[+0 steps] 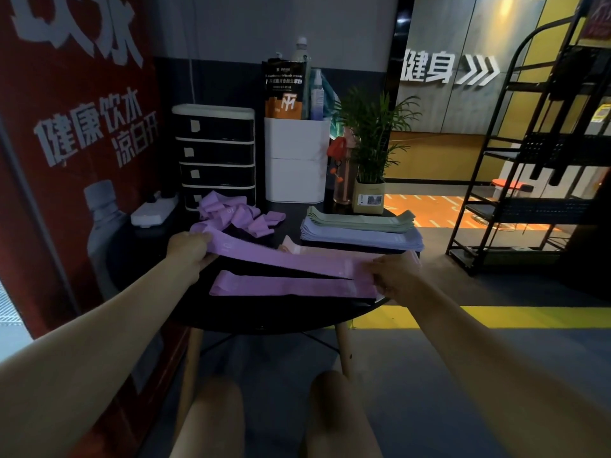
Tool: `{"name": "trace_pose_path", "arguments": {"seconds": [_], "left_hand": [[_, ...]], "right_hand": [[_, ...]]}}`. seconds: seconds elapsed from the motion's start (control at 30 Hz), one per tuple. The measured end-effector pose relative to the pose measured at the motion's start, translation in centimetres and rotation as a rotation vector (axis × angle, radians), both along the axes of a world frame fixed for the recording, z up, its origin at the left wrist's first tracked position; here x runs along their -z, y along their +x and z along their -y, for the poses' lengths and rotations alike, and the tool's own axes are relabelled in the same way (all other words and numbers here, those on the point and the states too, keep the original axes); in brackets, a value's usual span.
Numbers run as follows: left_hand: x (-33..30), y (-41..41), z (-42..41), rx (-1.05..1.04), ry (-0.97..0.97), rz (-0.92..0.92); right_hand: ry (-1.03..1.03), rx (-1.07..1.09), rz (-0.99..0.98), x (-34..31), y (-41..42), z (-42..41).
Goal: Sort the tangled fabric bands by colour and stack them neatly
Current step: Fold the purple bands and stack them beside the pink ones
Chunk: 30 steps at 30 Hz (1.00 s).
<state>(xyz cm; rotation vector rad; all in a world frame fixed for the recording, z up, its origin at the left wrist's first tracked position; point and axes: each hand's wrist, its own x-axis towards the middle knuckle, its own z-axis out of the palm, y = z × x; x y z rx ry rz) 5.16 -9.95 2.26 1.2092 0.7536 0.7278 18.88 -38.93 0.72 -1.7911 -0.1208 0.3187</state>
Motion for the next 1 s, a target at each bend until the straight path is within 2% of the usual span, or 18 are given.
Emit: {"name": "trace_pose_path", "arguments": {"seconds": [0.13, 0.27, 0.4, 0.6, 0.7, 1.0], "left_hand": [[0.2, 0.0, 0.4, 0.015, 0.084, -0.055], [1.8, 0.1, -0.5, 0.026, 0.242, -0.249], [2.9, -0.5, -0.5, 0.051, 0.343, -0.398], [4.1, -1.0, 0.2, 0.058, 0.626, -0.545], [4.7, -1.2, 0.5, 0.049, 0.684, -0.568], [6.0, -1.7, 0.9, -0.054, 0.626, -0.468]], "right_hand": [[-0.195, 0.056, 0.188, -0.3, 0.0, 0.2], [-0.301, 0.113, 0.272, -0.3, -0.4, 0.0], [-0.401, 0.14, 0.329, 0.7, -0.2, 0.2], [-0.47, 0.126, 0.329, 2.6, 0.5, -0.2], [-0.467, 0.143, 0.359, 3.5, 0.6, -0.1], [-0.511, 0.15, 0.45, 4.4, 0.5, -0.2]]}}
